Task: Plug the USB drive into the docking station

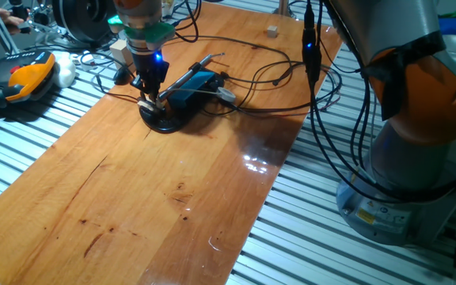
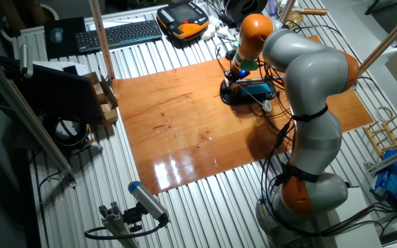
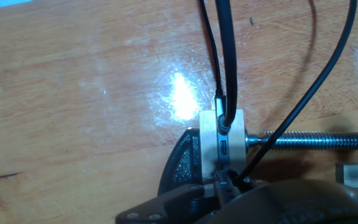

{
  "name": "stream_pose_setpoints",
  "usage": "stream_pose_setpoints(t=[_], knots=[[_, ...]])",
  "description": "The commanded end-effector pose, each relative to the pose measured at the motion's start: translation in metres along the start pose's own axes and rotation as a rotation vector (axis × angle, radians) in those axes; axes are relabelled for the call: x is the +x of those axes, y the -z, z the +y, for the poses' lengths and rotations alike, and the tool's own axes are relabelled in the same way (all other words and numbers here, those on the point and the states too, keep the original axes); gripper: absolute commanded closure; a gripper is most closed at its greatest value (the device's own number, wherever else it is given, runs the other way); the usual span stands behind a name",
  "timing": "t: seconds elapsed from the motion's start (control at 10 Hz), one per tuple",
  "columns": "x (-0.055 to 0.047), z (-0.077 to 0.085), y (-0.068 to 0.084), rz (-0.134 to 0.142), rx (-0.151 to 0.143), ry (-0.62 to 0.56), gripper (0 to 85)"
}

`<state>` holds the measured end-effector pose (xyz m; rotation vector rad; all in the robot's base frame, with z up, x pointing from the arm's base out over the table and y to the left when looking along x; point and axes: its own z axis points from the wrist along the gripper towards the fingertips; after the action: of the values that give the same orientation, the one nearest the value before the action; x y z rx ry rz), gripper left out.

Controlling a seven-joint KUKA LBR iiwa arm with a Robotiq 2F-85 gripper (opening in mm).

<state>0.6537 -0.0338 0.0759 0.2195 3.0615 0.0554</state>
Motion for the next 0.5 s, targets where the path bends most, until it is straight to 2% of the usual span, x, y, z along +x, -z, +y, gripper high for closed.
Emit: stream_pose_setpoints(t=[0.0,0.4], knots=[[0.0001,0.0002,-0.0003,0.0,0.0,-0.002,85.0],[-0.0001,0.0006,-0.0015,-0.003,0.0,-0.005,85.0]])
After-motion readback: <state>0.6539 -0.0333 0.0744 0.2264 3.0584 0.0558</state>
